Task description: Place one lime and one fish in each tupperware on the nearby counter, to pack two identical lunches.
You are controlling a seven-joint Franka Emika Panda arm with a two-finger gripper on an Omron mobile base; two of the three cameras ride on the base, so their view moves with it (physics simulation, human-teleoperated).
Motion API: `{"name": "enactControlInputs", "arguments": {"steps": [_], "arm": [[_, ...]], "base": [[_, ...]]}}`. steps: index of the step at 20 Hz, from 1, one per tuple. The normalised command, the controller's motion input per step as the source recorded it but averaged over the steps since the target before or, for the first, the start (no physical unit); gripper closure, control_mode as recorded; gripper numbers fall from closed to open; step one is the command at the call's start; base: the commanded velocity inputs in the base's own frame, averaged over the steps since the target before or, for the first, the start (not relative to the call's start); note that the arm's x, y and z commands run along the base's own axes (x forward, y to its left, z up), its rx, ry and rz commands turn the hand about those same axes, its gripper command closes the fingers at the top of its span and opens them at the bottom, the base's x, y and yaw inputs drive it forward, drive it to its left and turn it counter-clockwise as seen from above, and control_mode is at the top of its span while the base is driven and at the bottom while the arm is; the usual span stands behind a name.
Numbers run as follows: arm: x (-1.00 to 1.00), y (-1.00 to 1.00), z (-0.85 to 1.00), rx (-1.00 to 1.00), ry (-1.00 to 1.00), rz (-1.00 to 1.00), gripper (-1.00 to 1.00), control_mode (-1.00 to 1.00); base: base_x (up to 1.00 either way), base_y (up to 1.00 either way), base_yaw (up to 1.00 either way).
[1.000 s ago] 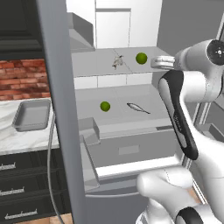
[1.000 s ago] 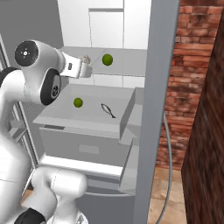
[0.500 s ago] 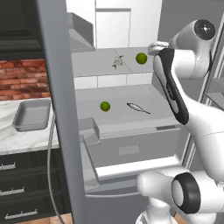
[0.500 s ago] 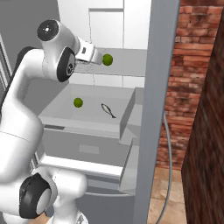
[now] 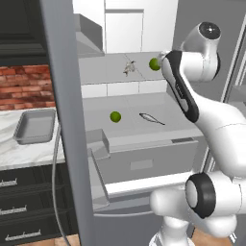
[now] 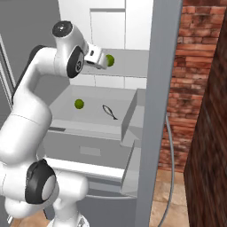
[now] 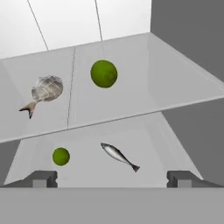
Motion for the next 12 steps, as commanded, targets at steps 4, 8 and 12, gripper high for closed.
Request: {"name": "enactControlInputs", "arguments": {"steps": [4, 8, 12], "arm": [[0.74, 0.00, -0.08, 0.00, 0.08, 0.00, -1.00, -1.00], [0.61, 0.00, -0.18, 0.00, 0.09, 0.00, -1.00, -1.00], [0.59, 0.00, -0.21, -0.02, 0.05, 0.00, -1.00, -1.00]], "base": [[0.00, 0.00, 0.00], [0.00, 0.00, 0.00], [0.00, 0.00, 0.00]]}}
